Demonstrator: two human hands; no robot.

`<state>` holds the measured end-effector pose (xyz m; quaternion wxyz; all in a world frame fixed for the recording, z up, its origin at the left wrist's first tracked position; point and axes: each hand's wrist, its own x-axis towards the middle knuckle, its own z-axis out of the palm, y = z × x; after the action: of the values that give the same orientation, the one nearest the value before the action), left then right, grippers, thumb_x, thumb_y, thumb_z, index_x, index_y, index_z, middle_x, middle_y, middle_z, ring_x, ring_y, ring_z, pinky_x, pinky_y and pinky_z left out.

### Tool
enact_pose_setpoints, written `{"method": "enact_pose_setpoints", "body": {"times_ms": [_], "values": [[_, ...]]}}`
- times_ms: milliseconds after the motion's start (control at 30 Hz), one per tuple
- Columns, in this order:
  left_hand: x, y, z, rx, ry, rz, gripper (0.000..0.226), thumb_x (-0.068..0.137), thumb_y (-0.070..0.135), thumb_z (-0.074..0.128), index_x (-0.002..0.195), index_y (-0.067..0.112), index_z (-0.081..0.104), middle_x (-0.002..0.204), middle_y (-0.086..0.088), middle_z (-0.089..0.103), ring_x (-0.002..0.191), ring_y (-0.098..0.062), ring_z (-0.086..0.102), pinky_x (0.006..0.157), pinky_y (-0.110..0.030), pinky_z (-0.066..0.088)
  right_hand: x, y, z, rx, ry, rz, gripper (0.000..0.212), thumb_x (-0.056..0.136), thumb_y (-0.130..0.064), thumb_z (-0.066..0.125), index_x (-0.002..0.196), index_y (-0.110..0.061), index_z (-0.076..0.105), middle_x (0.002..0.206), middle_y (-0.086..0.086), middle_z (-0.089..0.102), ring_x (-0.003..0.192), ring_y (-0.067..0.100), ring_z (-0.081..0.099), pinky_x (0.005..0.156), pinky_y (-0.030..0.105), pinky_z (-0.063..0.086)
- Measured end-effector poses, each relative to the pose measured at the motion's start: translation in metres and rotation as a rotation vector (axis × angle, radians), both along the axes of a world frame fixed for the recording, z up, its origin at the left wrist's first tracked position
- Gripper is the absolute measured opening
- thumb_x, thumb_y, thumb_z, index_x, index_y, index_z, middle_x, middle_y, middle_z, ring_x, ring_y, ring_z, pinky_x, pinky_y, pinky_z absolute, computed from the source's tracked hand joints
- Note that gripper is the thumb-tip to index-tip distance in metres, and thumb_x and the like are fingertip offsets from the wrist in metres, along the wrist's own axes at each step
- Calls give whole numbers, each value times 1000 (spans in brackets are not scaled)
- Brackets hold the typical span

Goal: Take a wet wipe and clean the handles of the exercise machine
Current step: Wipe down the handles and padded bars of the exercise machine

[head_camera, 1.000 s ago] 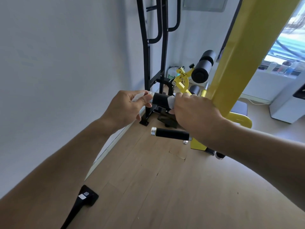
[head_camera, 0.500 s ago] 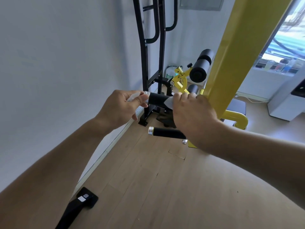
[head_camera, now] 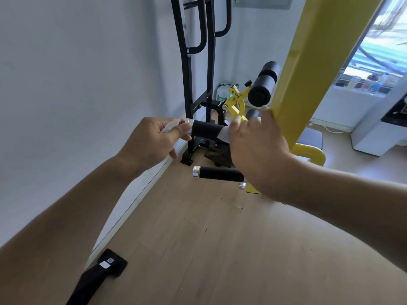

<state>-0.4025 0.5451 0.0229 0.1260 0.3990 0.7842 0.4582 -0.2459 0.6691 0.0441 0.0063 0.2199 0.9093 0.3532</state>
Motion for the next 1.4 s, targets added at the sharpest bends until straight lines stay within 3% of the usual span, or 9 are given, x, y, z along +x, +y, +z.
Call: {"method": "enact_pose_setpoints", "body": {"times_ms": [100, 333, 433, 600, 767, 867, 1100, 1267, 1400], "values": [[-1, 2, -1, -8, 3, -15, 36, 96, 41, 58, 109, 14, 76, 82, 12, 73, 48, -7, 62, 49, -3, 39, 14, 5, 0, 145, -151, 36, 51, 104, -22, 24, 144, 8, 31, 118, 14, 64, 108, 30, 62, 115, 51, 24], [-3, 0, 6, -61, 26, 3, 31, 97, 39, 59, 97, 14, 77, 52, 23, 64, 37, -2, 53, 43, -2, 33, -4, 12, -25, -93, 152, 66, 33, 106, -22, 29, 126, 0, 43, 86, 9, 51, 77, 26, 50, 84, 40, 41], [-8, -4, 9, -69, 62, 26, 32, 95, 42, 61, 90, 15, 79, 68, 17, 72, 42, -6, 58, 45, -3, 35, -27, 12, -36, -201, 329, 139, 25, 103, -24, 43, 112, -5, 56, 89, 10, 64, 78, 27, 62, 72, 38, 46], [-3, -1, 13, -63, 7, 34, 32, 92, 49, 61, 96, 22, 78, 82, 12, 76, 55, -15, 69, 58, -16, 44, -59, 8, -29, -427, 401, 334, 36, 101, -25, 53, 130, -5, 48, 104, 9, 62, 94, 27, 63, 77, 37, 49], [8, -2, -1, 15, 68, 70, 31, 98, 46, 54, 97, 25, 77, 73, 11, 75, 49, -10, 66, 49, -3, 39, -52, 12, -26, -740, 563, 481, 75, 92, -20, 71, 154, -15, 30, 119, 6, 66, 110, 24, 61, 79, 36, 49], [18, -5, -11, 150, -88, 170, 19, 95, 43, 61, 89, 31, 75, 51, 13, 65, 42, -5, 55, 45, -7, 38, -44, 16, -33, -824, 707, 643, 66, 85, -13, 79, 144, -16, 48, 113, 4, 71, 100, 18, 66, 76, 23, 50], [57, -3, -6, 238, -356, 428, 34, 91, 43, 67, 94, 11, 78, 50, 17, 60, 33, -2, 44, 34, -11, 28, -24, 14, -31, -1222, 974, 777, 37, 90, 12, 58, 119, -8, 71, 104, 0, 77, 97, 5, 71, 83, 9, 53], [117, -8, -24, 223, -381, 658, 28, 96, 38, 63, 95, 14, 77, 48, 18, 61, 31, 0, 44, 32, -11, 27, 16, 11, -37, -1703, 785, 718, 37, 93, 9, 54, 119, -12, 69, 108, -9, 75, 105, -1, 68, 90, 21, 56], [195, -17, -64, 103, -396, 817, 29, 95, 40, 62, 79, 21, 77, 51, 6, 60, 34, -1, 42, 36, -16, 29, 67, 8, -65, -1999, 540, 564, 29, 93, 1, 68, 117, -15, 68, 99, -8, 78, 92, 5, 73, 77, 24, 60]]}}
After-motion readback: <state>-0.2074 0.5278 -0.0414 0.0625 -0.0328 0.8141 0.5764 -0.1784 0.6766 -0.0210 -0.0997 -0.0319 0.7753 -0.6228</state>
